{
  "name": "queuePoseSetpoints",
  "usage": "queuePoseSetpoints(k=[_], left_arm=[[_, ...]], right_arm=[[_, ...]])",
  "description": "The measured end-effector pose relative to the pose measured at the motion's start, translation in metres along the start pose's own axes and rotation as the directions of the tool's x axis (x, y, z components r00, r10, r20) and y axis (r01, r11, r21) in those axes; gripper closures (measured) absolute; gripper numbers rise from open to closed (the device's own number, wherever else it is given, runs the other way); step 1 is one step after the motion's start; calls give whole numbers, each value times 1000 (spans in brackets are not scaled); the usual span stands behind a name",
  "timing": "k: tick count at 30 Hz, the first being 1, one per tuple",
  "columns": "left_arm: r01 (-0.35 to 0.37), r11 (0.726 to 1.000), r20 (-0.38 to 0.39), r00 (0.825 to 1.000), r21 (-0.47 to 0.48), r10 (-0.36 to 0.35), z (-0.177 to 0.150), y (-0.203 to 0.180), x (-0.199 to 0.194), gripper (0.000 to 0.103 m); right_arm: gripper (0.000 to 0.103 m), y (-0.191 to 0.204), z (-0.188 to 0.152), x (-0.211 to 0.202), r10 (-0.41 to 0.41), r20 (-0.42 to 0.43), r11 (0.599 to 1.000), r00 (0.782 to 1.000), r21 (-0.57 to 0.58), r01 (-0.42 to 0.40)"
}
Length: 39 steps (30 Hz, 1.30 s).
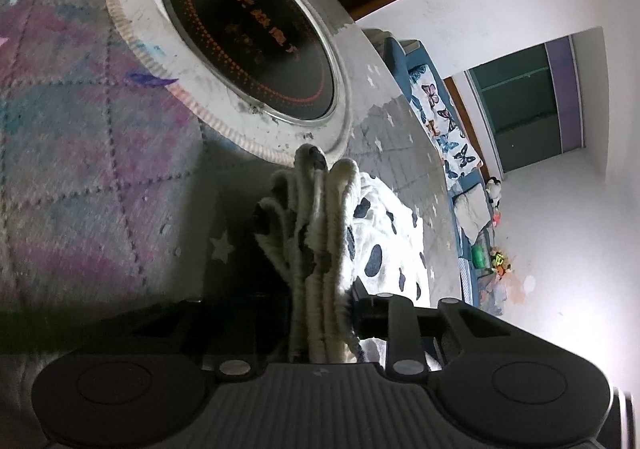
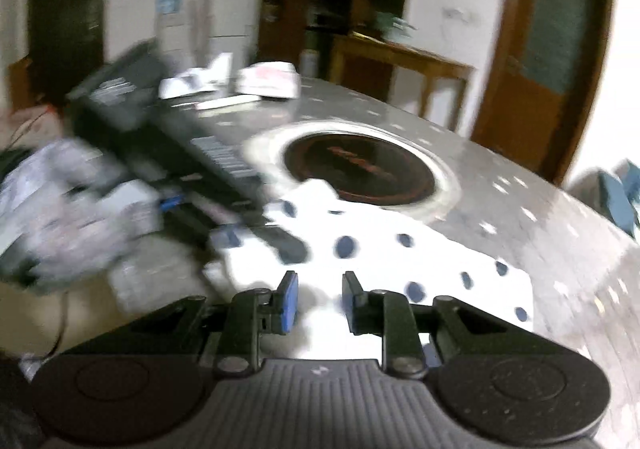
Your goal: Fold clothes
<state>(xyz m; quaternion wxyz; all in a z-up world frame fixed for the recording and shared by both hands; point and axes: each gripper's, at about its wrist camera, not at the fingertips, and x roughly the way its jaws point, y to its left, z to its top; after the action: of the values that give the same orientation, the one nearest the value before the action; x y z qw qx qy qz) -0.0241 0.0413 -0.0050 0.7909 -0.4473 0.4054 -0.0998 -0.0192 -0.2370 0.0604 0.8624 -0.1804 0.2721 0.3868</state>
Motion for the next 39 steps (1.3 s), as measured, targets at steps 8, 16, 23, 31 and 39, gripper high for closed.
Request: queuePoseSetpoints(k=[8,16,23,31,39], left_arm=[[-6,1000,-13,1000,10,6,5,-1,3,73],[-9,1000,-19,1000,26,9,13,0,3,73],[-20,999,-26,999,42,21,21,-2,4,73],[-33,997,-33,999,71,35,26,-7,6,72],[-72,988,-31,997,140,77,29,-20,9,72]], right_arm=[[81,-61,11,54,-57,-48,988,997,142,64],[80,-119,2,85,-163,-121,956,979,227,188],[76,-158,-12,63,-253,-141,908,957,307,285],[76,-157,-44,29,-173,-122,874,977,438,210],[89,-143,-59,21,-154,-68,837,986,521,167]])
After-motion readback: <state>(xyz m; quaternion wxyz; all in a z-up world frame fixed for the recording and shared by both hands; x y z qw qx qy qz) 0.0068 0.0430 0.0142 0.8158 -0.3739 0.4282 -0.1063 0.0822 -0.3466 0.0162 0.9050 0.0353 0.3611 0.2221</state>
